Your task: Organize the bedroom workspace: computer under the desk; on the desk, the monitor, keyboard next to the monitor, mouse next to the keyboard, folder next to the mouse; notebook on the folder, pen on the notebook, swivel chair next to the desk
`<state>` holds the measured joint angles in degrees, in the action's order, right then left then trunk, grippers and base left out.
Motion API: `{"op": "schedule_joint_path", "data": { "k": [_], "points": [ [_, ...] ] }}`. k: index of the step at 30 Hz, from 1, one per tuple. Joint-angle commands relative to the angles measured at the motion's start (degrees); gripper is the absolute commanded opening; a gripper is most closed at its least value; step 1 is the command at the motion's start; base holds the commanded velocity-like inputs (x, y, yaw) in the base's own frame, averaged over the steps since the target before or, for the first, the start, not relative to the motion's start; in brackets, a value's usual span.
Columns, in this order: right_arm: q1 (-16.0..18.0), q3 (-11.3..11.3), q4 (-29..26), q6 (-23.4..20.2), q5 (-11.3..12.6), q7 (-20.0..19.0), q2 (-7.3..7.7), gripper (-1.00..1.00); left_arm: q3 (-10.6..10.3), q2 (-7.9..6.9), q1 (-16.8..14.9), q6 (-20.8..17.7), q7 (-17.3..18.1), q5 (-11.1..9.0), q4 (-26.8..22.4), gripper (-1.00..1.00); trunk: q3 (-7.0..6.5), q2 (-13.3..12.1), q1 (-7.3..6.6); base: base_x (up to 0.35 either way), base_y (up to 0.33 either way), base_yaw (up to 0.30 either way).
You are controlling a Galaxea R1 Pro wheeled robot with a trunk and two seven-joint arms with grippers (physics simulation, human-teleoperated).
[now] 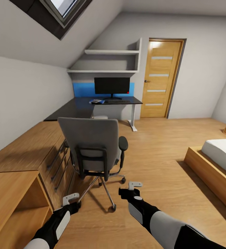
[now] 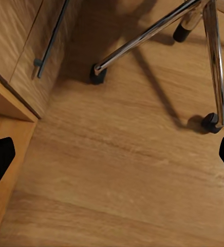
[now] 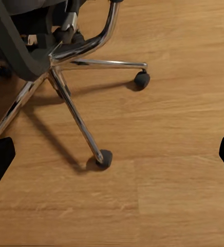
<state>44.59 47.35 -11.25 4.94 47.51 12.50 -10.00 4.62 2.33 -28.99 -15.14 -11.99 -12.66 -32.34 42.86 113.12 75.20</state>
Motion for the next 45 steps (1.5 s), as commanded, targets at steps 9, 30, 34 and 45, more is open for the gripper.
{"op": "schedule_joint_path", "data": {
  "k": [9,30,34,45],
  "points": [
    [-0.11,0.67,-0.26,0.24,0.48,-0.85,0.00,1.00,0.13,0.87,-0.01,-0.24,-0.23,-0.58,-0.04,1.00,1.68,3.65,1.98,0.000,0.000,0.000],
    [-0.19,1.03,-0.14,0.25,-4.45,-5.20,0.00,1.00,-0.01,1.63,-0.01,0.01,0.38,-0.35,1.92,1.00,2.93,6.46,3.51,0.029,0.000,0.036],
    [-0.28,1.01,-0.03,0.24,-6.05,-6.52,0.00,1.00,-0.04,1.62,-0.01,-0.01,0.39,-0.34,1.93,1.00,2.93,6.46,3.51,0.097,0.000,0.000],
    [-0.29,1.24,0.08,0.24,-6.63,-7.13,0.00,1.00,-1.13,1.64,-0.01,-0.06,0.45,-0.32,2.16,1.00,2.93,6.46,3.51,0.140,0.000,0.000]
  ]
}}
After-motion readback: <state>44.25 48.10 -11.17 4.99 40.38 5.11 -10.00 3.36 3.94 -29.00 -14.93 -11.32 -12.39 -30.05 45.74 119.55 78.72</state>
